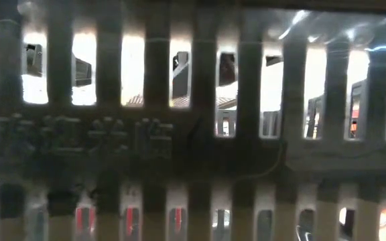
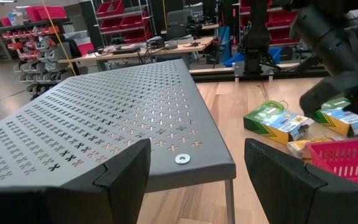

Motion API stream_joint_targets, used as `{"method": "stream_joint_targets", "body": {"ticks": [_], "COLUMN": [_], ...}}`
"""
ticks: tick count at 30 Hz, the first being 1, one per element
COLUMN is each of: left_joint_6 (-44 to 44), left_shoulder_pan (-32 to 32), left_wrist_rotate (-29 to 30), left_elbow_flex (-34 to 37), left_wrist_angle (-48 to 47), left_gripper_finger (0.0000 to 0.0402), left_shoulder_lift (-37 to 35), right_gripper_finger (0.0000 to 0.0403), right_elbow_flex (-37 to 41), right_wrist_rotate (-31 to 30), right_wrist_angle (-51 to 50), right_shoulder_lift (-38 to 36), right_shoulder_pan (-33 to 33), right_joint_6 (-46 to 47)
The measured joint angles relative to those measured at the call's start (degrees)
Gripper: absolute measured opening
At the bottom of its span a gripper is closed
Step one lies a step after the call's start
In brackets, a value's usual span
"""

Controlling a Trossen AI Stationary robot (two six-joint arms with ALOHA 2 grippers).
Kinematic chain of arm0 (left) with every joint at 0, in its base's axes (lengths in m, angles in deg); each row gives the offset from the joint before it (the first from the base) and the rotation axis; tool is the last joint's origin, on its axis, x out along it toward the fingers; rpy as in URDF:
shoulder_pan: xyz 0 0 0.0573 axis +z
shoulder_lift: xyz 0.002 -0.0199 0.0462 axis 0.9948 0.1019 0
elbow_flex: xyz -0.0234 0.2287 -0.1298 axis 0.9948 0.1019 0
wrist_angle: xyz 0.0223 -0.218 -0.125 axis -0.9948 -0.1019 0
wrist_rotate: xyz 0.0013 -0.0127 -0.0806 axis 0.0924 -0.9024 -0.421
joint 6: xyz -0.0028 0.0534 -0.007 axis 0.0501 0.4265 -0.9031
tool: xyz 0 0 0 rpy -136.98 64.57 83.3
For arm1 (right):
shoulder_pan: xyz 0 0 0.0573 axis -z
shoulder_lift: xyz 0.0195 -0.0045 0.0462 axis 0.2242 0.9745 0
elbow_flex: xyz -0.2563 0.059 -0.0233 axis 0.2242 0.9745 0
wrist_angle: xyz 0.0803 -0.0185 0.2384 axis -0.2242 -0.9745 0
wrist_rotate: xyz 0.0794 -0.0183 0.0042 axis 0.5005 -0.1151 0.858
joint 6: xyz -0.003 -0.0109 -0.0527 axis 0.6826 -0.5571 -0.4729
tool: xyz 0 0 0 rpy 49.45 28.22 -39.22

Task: Pick & Place Office Desk Supplies
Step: Put the top yellow spring keychain into the red bin, then put the top green spring keychain into the red bin

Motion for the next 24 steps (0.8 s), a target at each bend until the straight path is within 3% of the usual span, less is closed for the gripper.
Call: {"method": "stream_joint_targets", "body": {"ticks": [14,18,24], "left_joint_6": [-1.05,-1.64,-1.64], "left_shoulder_pan": [0.0,0.0,-0.02], "left_wrist_rotate": [-0.01,0.01,-0.12], "left_elbow_flex": [0.0,0.0,0.0], "left_wrist_angle": [-1.92,-1.93,-2.45], "left_gripper_finger": [0.0262,0.0262,0.0262], "left_shoulder_lift": [0.01,0.01,0.01], "right_gripper_finger": [0.0179,0.0195,0.0188], "right_elbow_flex": [-0.04,-0.09,-0.09], "right_wrist_rotate": [-6.64,-11.7,-19.16], "right_wrist_angle": [-1.25,-8.4,-22.55], "right_shoulder_lift": [-1.05,-4.77,-12.5], "right_shoulder_pan": [-0.09,-0.21,-0.81], "right_joint_6": [-0.64,-1.18,2.16]}}
